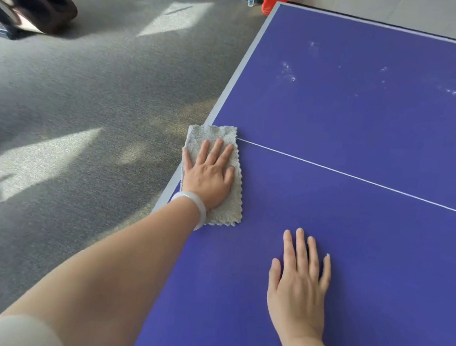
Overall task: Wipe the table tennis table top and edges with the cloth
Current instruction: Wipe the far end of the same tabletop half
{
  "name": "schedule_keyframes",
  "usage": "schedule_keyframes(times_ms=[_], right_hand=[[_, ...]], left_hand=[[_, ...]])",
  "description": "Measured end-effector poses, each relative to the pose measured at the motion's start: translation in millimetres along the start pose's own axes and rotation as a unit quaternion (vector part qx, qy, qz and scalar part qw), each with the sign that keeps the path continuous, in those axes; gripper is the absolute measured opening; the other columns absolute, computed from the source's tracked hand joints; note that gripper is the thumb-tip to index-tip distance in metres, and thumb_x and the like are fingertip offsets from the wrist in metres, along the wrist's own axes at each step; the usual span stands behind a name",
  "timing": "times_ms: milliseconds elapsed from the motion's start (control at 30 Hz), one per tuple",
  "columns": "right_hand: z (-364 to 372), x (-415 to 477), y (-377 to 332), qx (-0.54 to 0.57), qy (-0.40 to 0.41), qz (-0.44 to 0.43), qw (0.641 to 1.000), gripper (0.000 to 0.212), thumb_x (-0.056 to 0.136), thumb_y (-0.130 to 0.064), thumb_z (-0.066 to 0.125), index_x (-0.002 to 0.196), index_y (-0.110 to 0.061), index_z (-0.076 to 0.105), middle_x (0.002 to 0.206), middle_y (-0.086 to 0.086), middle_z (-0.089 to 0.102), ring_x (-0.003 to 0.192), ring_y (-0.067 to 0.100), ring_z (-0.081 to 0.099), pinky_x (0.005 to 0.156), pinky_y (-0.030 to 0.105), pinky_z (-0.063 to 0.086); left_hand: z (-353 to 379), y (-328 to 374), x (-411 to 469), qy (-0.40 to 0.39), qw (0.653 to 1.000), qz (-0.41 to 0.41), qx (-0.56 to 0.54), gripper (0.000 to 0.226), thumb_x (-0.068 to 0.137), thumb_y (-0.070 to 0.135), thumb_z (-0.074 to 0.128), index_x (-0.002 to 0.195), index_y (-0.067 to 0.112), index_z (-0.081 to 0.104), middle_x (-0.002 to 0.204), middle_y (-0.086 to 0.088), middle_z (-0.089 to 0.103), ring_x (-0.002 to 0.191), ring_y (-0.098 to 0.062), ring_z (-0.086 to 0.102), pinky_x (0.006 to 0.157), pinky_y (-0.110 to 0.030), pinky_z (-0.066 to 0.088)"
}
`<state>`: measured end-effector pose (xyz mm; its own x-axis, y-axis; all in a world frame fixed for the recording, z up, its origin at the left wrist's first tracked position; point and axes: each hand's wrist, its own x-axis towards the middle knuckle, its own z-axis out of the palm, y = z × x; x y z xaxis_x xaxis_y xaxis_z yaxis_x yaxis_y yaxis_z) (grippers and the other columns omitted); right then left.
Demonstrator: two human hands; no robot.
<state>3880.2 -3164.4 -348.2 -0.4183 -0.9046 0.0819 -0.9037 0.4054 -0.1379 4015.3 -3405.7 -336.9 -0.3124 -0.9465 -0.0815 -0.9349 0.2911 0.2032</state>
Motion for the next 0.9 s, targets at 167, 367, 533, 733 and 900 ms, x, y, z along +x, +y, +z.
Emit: schedule_keyframes(times_ms=[167, 367, 533, 733, 900], right_hand=[[-7.3, -1.6, -4.7, 0.009, -0.003, 0.000, 1.000, 0.061, 0.097, -0.039, 0.026, 0.150, -0.013, 0.044, 0.156, 0.010, 0.041, 0.144, 0.032, 0.038, 0.118, 0.060, 0.025], [-12.0, -2.8, -7.6, 0.043, -0.021, 0.005, 0.999, 0.062, 0.096, -0.039, 0.028, 0.149, -0.013, 0.045, 0.156, 0.011, 0.042, 0.145, 0.032, 0.036, 0.119, 0.059, 0.020], [-12.7, -4.0, -4.3, 0.041, -0.045, 0.002, 0.998, 0.054, 0.102, -0.030, 0.042, 0.153, -0.014, 0.039, 0.161, 0.010, 0.033, 0.150, 0.030, 0.026, 0.121, 0.058, 0.012], [-44.3, -25.1, -41.1, 0.067, -0.082, -0.035, 0.994, 0.054, 0.100, -0.022, 0.049, 0.150, -0.004, 0.038, 0.161, 0.016, 0.029, 0.150, 0.037, 0.022, 0.120, 0.060, 0.014], [-27.1, -128.6, -123.8, 0.099, -0.137, -0.305, 0.937, 0.066, 0.102, -0.043, 0.028, 0.159, -0.013, 0.009, 0.166, 0.005, 0.000, 0.155, 0.025, -0.002, 0.124, 0.045, -0.002]], left_hand=[[-2.4, -10.3, -49.6, -0.003, 0.995, -0.095, -0.030, 0.059, 0.099, 0.049, 0.011, 0.156, 0.040, 0.002, 0.165, 0.015, -0.007, 0.152, -0.018, -0.013, 0.113, -0.068, -0.009], [5.8, -23.9, -196.3, 0.027, 0.993, -0.115, -0.005, 0.061, 0.098, 0.049, 0.012, 0.157, 0.037, 0.001, 0.165, 0.012, -0.006, 0.152, -0.017, -0.013, 0.119, -0.059, -0.006], [14.8, 12.6, -297.2, -0.001, 0.989, -0.142, -0.042, 0.064, 0.099, 0.044, 0.023, 0.159, 0.030, 0.005, 0.166, 0.005, -0.005, 0.152, -0.021, -0.014, 0.120, -0.054, -0.004], [-16.8, 6.8, -301.6, -0.089, 0.964, -0.127, -0.215, 0.064, 0.097, 0.033, 0.041, 0.156, 0.041, 0.015, 0.163, 0.016, -0.014, 0.148, -0.013, -0.025, 0.116, -0.048, -0.020], [-40.0, -62.2, -350.5, 0.033, 0.947, -0.207, -0.245, 0.051, 0.097, 0.015, 0.046, 0.145, 0.031, 0.043, 0.163, 0.013, 0.017, 0.151, -0.006, 0.001, 0.122, -0.039, -0.005]])
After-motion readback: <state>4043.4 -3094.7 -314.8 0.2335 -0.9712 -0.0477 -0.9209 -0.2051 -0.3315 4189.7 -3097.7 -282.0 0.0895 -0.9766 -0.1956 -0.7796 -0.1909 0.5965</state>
